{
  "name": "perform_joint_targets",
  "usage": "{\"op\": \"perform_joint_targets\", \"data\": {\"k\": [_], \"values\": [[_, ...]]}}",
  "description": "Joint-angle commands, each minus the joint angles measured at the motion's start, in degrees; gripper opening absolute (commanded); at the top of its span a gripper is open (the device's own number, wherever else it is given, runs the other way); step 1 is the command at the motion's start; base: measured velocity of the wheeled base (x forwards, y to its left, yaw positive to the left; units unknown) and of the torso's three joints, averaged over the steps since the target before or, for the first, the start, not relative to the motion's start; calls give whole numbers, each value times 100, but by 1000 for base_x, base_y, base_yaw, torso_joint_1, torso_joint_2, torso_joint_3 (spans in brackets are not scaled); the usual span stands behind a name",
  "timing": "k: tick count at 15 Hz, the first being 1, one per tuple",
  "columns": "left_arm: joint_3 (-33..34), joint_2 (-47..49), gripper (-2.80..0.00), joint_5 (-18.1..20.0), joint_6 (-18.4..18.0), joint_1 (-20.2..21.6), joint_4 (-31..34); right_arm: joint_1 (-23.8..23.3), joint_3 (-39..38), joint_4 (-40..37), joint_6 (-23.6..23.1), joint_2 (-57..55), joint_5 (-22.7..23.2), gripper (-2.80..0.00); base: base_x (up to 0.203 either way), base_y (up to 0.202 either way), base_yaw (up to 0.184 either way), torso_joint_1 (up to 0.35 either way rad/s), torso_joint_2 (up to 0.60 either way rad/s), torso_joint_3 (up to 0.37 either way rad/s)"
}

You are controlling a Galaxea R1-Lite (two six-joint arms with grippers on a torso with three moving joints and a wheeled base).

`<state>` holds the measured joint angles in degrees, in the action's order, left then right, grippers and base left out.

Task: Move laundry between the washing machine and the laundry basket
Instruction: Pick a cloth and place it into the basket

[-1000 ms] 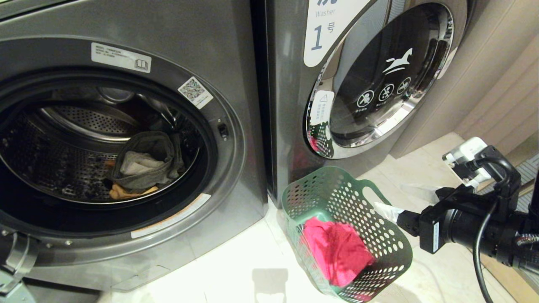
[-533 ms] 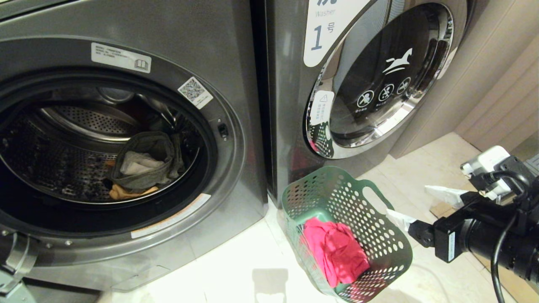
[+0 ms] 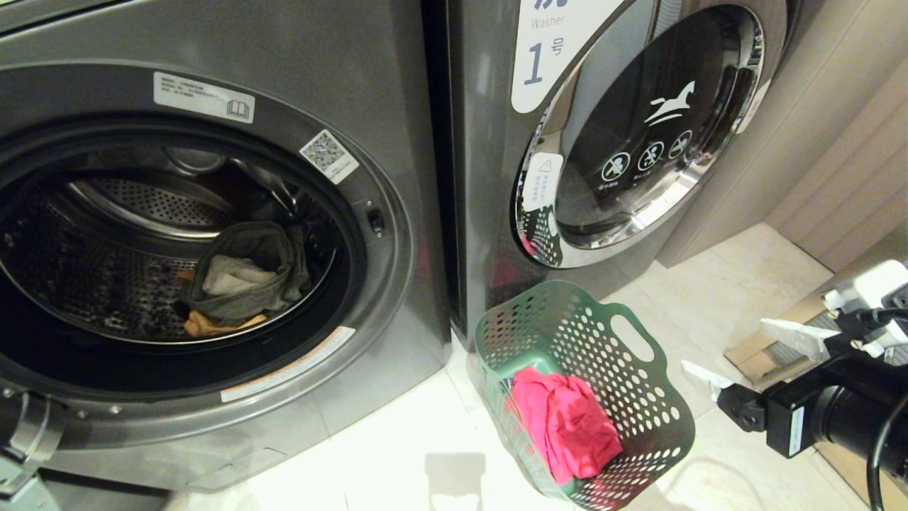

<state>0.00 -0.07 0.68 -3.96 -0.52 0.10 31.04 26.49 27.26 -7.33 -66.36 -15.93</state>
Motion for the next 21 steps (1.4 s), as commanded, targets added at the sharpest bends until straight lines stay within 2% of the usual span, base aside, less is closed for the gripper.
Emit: {"op": "perform_joint_targets", "data": {"k": [1,10,21], "values": [[0,-1,-280,2,-4,0,-1,-1,-60,20,-6,119,-45,0,0,0,0,0,0,0],[0,-3,-280,2,1,0,-1,-1,-82,25,3,240,-59,0,0,0,0,0,0,0],[0,-2,-280,2,-3,0,-1,-1,-205,8,-23,486,-77,0,2,-9,171,4,3,2]]}}
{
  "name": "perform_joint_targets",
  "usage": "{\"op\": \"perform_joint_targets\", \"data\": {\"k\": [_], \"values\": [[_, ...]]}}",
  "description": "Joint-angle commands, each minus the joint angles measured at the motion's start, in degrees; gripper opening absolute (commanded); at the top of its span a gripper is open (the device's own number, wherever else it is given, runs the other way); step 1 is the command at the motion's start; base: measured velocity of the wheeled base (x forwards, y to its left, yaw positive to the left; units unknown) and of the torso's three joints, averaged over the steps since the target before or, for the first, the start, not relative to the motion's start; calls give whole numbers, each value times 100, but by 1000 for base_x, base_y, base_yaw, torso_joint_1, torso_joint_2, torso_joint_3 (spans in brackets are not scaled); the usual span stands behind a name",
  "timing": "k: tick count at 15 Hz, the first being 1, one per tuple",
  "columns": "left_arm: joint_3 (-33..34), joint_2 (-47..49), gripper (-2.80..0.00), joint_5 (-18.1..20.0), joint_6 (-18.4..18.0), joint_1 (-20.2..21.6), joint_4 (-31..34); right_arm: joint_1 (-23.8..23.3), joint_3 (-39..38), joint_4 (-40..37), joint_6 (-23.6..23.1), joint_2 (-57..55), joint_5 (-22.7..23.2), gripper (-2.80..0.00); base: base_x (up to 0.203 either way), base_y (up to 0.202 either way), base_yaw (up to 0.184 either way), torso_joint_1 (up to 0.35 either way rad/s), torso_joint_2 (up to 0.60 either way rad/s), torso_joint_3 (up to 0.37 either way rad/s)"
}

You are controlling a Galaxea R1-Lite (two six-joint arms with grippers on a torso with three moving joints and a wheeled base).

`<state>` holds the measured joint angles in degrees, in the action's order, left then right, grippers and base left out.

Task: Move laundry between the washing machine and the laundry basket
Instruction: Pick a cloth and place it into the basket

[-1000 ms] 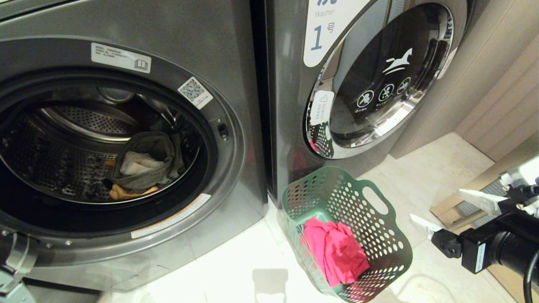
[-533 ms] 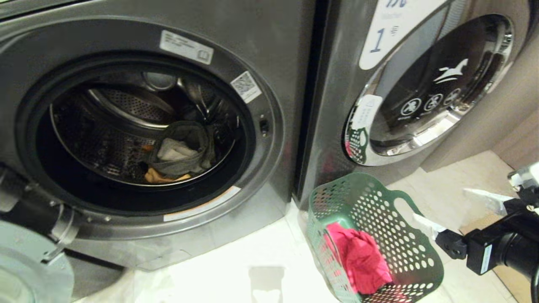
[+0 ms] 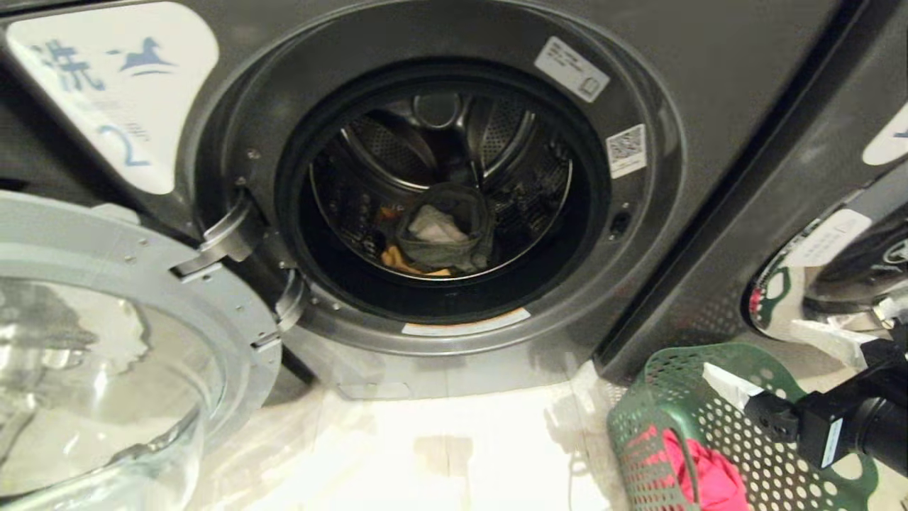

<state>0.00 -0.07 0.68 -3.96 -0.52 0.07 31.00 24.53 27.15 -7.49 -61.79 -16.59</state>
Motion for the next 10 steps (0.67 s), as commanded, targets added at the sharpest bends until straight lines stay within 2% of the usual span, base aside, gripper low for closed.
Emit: {"op": "perform_joint_targets", "data": {"k": [1,10], "values": [[0,-5,-280,2,-3,0,1,2,-18,19,-7,35,-11,0,4,-9,181,2,2,2],[0,-10,-280,2,-1,0,1,2,-112,19,-34,127,-11,0,2,-8,176,3,1,4]]}}
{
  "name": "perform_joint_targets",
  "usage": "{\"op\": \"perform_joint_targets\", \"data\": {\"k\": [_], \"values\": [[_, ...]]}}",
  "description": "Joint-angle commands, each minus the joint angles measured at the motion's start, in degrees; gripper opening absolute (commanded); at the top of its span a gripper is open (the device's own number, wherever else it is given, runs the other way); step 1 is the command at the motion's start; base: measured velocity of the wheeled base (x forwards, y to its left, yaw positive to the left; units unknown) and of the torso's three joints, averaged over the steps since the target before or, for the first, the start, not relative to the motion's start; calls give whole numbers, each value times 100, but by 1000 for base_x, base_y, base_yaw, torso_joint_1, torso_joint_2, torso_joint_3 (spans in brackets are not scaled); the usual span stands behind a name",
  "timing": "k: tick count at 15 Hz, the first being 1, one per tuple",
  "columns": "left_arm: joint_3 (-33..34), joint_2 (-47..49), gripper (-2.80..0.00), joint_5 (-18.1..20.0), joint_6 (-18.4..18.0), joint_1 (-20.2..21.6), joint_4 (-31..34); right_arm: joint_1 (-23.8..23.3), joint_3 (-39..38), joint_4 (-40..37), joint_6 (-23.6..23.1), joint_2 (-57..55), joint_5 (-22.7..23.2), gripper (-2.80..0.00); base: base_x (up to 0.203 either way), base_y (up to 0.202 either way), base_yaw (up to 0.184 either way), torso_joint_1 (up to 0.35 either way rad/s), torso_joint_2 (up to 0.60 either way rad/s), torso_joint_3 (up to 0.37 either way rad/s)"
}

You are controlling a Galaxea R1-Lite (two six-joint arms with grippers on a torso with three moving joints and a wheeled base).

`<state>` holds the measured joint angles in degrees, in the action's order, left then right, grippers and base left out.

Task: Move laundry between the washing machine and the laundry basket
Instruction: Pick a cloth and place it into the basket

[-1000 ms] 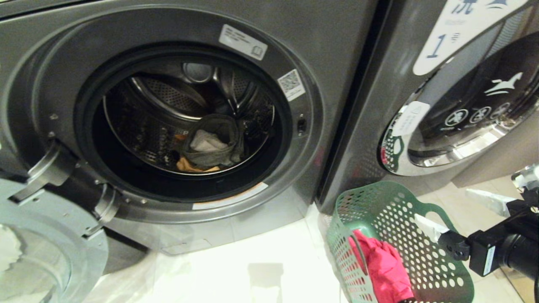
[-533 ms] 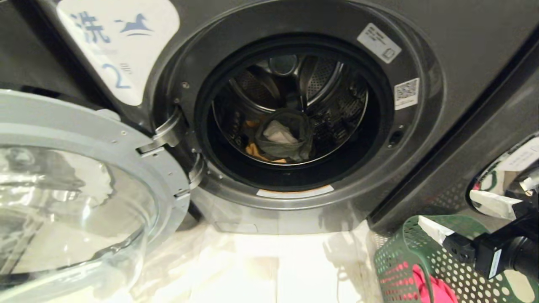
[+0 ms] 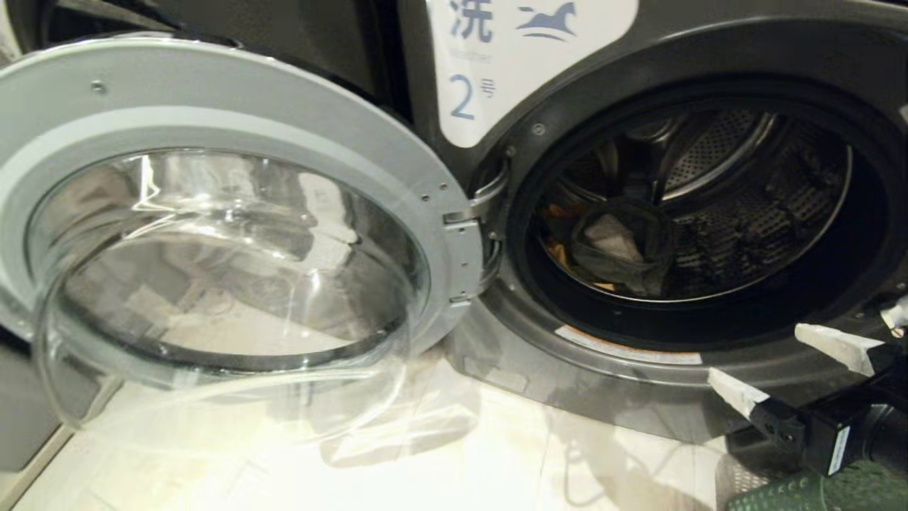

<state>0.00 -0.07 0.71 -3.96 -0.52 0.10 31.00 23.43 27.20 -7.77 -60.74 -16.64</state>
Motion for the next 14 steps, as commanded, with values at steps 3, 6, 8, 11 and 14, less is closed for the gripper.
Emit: {"op": "perform_joint_targets", "data": {"k": [3,6,8,11,14], "values": [[0,-8,-280,0,1,0,-1,-23,-161,14,3,11,-413,0,1,-9,175,1,1,5],[0,-5,-280,0,-4,0,-1,-57,-372,14,53,1,-568,0,3,-7,116,3,1,2],[0,-9,-280,0,-5,0,-1,-100,-467,5,79,-34,-568,0,0,0,0,0,0,0],[0,-10,-280,0,1,0,-1,-322,-584,-3,72,-511,-543,0,0,0,0,0,0,0],[0,-10,-280,0,1,0,-1,-396,-515,79,343,-1274,-605,0,0,0,0,0,0,0]]}}
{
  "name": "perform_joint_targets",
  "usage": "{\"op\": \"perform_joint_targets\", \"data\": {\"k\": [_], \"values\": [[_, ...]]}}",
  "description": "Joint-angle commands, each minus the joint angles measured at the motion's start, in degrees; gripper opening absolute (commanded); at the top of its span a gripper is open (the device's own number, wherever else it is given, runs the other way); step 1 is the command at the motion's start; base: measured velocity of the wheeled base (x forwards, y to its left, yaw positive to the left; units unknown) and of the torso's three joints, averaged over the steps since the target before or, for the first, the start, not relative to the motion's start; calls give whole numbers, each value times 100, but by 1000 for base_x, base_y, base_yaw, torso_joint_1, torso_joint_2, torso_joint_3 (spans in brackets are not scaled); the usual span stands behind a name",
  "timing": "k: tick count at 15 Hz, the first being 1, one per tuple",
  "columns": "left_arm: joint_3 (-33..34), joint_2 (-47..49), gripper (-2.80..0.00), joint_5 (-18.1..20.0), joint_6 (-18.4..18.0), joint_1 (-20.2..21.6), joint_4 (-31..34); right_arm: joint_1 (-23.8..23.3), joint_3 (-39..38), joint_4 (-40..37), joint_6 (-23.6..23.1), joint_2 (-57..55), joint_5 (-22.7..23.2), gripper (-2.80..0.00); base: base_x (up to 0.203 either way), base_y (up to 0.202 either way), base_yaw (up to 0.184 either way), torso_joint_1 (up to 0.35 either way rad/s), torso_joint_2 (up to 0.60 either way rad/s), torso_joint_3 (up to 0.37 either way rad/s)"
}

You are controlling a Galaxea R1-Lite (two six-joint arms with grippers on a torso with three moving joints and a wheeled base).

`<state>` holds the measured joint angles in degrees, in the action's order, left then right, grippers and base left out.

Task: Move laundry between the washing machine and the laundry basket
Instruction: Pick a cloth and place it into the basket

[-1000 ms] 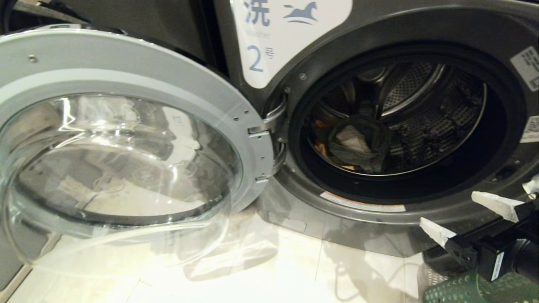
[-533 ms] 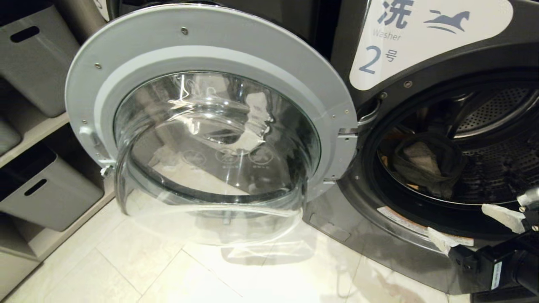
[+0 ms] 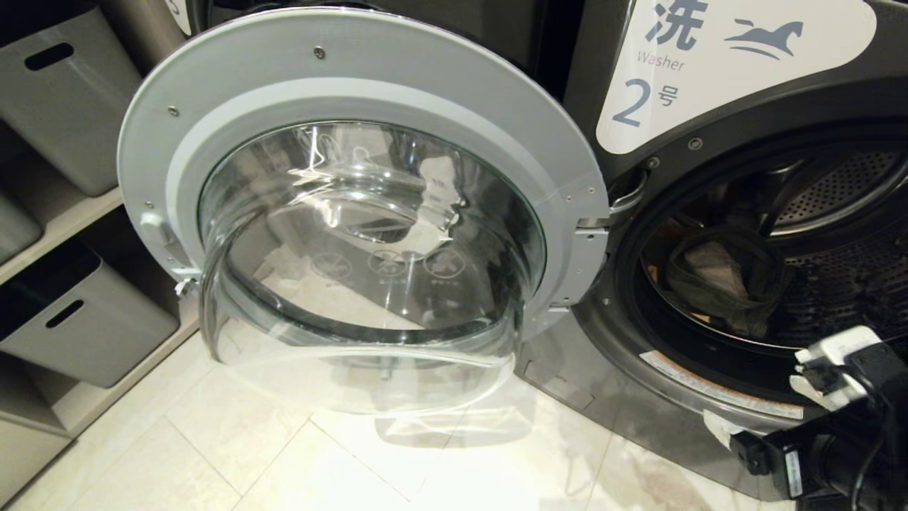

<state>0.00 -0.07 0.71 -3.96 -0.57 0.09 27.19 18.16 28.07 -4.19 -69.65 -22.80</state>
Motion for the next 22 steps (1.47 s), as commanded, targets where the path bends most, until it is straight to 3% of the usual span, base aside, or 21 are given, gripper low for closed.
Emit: {"op": "perform_joint_targets", "data": {"k": [1,5,8,12,18,22], "values": [[0,-4,-280,0,1,5,-1,-21,105,109,246,-745,-120,0,0,0,0,0,0,0],[0,-3,-280,0,0,5,-1,-119,627,1294,1238,-2310,-1129,0,0,0,0,0,0,0],[0,-10,-280,0,-8,5,-1,-837,999,2075,1417,-3011,-1514,0,0,0,0,0,0,0],[0,-9,-280,0,1,5,-1,-1814,1597,2493,1429,-3556,-1557,0,0,0,0,0,0,0],[0,-8,-280,0,-3,5,-1,-1919,2611,2759,1508,-4536,-1507,0,0,0,0,0,0,0],[0,-2,-280,0,-7,5,-1,-2423,4012,2852,1483,-5529,-1455,0,0,0,0,0,0,0]]}}
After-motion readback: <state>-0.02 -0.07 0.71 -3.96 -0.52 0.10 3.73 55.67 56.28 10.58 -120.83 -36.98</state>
